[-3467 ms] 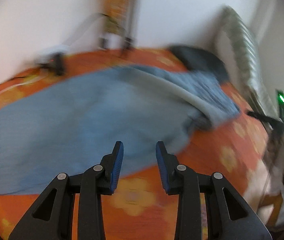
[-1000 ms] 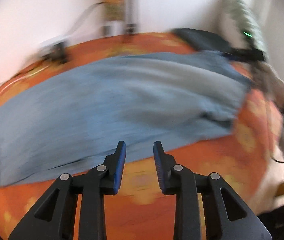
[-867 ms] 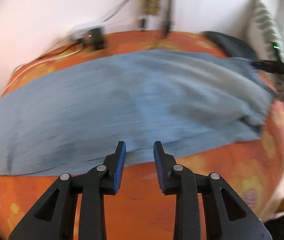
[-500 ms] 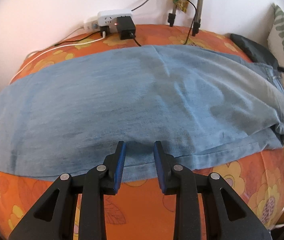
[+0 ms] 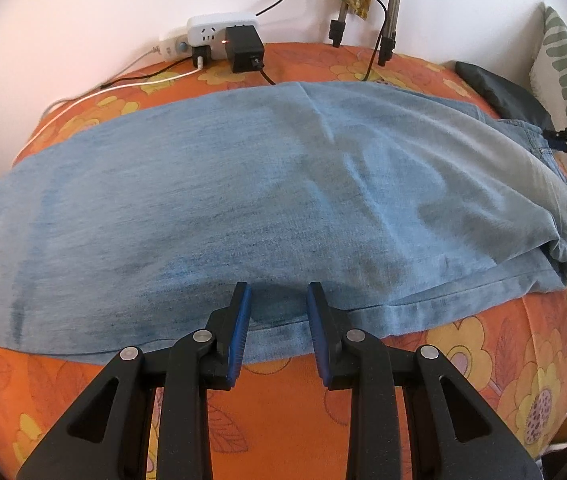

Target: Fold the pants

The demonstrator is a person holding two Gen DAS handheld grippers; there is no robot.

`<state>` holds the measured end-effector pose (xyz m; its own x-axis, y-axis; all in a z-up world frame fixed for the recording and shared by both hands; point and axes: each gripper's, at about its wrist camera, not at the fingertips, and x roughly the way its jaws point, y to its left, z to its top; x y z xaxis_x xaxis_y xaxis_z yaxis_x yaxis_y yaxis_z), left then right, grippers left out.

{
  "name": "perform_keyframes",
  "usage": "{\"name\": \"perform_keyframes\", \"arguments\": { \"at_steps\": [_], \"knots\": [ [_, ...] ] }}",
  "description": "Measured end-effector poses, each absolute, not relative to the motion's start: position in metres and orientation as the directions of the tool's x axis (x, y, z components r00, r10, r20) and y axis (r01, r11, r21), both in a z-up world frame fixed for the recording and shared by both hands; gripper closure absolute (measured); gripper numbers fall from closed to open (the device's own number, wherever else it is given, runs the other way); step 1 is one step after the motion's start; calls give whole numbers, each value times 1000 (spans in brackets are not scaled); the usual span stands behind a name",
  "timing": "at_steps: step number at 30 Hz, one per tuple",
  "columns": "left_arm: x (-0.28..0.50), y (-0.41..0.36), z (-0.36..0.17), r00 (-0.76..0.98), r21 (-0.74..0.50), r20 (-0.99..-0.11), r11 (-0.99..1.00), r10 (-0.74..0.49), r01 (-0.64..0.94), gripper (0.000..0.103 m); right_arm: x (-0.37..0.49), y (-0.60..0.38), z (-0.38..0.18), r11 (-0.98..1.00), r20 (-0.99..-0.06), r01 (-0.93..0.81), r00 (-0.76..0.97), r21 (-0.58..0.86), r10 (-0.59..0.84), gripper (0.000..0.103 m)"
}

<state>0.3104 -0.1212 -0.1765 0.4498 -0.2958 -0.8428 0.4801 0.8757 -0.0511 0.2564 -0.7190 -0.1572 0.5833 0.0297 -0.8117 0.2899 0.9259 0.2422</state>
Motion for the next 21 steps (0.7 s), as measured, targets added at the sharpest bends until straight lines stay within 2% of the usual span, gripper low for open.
{"name": "perform_keyframes", "arguments": {
  "at_steps": [2, 4, 5, 7, 8, 15, 17, 21],
  "knots": [
    [311, -121, -177, 450, -51, -843, 875, -296, 481, 76, 257, -723, -163, 916, -807, 286, 587, 281, 65, 47],
    [311, -121, -177, 449, -53, -843, 876, -297, 480, 76, 257, -723, -164, 914, -798, 264, 594, 309, 98, 57],
    [310, -121, -177, 450, -51, -842, 876, -296, 480, 76, 256, -720, -163, 920, -800, 255, 593, 298, 95, 71],
    [311, -121, -177, 451, -52, -842, 877, -296, 478, 76, 254, -713, -158, 934, -797, 244, 601, 261, 66, 88],
    [311, -121, -177, 451, -53, -842, 877, -296, 477, 76, 251, -709, -154, 940, -793, 230, 605, 251, 64, 93],
    [312, -121, -177, 458, -52, -838, 877, -298, 477, 76, 236, -684, -107, 973, -726, 190, 687, 132, -36, 98],
    [311, -122, -177, 459, -51, -837, 878, -297, 476, 76, 242, -671, -96, 981, -692, 195, 710, 18, -129, 98],
    [310, -122, -178, 463, -46, -836, 878, -296, 477, 76, 269, -670, -101, 958, -688, 260, 673, -122, -270, 99]
  ]
}}
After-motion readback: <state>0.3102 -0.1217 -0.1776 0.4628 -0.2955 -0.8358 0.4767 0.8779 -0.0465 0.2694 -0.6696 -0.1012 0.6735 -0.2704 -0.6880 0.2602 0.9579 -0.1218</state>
